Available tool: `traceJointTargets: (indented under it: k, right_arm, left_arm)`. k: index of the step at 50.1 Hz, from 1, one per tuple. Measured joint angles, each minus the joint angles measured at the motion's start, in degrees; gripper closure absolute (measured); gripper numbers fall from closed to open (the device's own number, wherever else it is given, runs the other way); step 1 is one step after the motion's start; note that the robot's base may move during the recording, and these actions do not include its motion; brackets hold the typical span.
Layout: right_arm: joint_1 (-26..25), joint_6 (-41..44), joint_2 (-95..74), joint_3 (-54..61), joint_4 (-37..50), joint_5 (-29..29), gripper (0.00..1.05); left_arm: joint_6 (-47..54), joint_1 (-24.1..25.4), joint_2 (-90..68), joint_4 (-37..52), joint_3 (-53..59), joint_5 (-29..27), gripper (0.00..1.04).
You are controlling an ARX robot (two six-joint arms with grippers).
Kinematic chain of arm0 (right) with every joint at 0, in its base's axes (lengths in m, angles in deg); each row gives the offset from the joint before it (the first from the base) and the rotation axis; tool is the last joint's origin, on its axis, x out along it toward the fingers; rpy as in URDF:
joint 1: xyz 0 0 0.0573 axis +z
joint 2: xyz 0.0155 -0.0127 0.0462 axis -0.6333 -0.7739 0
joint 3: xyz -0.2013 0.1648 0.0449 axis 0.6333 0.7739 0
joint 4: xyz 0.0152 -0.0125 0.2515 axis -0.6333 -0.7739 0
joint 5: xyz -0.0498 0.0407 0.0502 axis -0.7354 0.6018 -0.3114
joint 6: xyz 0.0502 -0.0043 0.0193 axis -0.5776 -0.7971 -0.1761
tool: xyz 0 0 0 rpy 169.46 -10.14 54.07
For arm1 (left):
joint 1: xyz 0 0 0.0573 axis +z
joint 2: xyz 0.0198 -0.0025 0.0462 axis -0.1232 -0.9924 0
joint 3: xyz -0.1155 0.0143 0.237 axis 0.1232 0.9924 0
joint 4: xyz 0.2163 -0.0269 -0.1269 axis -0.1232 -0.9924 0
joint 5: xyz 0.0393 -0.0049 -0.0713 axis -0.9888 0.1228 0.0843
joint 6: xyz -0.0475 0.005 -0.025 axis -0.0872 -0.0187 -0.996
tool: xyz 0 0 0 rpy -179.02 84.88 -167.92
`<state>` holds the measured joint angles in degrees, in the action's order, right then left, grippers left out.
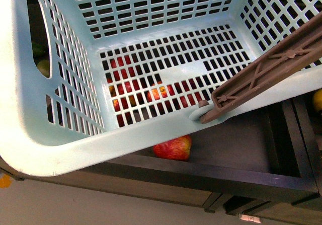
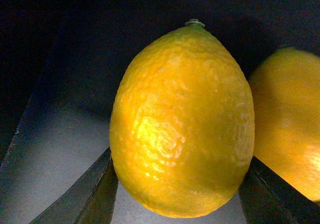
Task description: Pick lemon and mango into basket
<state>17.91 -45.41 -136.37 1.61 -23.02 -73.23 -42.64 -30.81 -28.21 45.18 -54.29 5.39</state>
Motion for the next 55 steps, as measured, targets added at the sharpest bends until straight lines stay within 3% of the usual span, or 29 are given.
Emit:
traceJointTargets:
  k: [9, 21, 27, 34, 40, 49, 55]
  right_arm:
    - [-2.67, -1.33, 9.77, 7.04, 2.56, 4.15, 0.48]
    - [-5.84, -5.62, 38.93, 25.00, 2.80, 20.57, 0.48]
    - [-5.35, -9.11, 51.21, 29.38, 1.05, 25.51, 0.48]
    - [-3.50, -13.81, 63.84, 31.67, -0.79, 27.78, 0.48]
    - [1.11, -17.73, 73.13, 33.99, -2.23, 27.74, 0.48]
    - [11.74, -21.53, 78.36, 38.36, -2.71, 22.49, 0.48]
    - [16.13, -22.97, 78.53, 39.74, -2.54, 20.15, 0.48]
  left_arm:
    - [0.00, 0.00, 0.00, 0.00, 0.00, 0.02, 1.00]
    - [0.00, 0.00, 0.00, 0.00, 0.00, 0.02, 1.00]
    - [0.00, 0.00, 0.00, 0.00, 0.00, 0.04, 1.00]
    - [0.00, 0.00, 0.00, 0.00, 0.00, 0.02, 1.00]
    - [0.02, 0.00, 0.00, 0.00, 0.00, 0.00, 1.00]
    - [0.00, 0.00, 0.00, 0.00, 0.00, 0.02, 1.00]
    - [0.00, 0.02, 0.00, 0.00, 0.00, -0.02, 1.00]
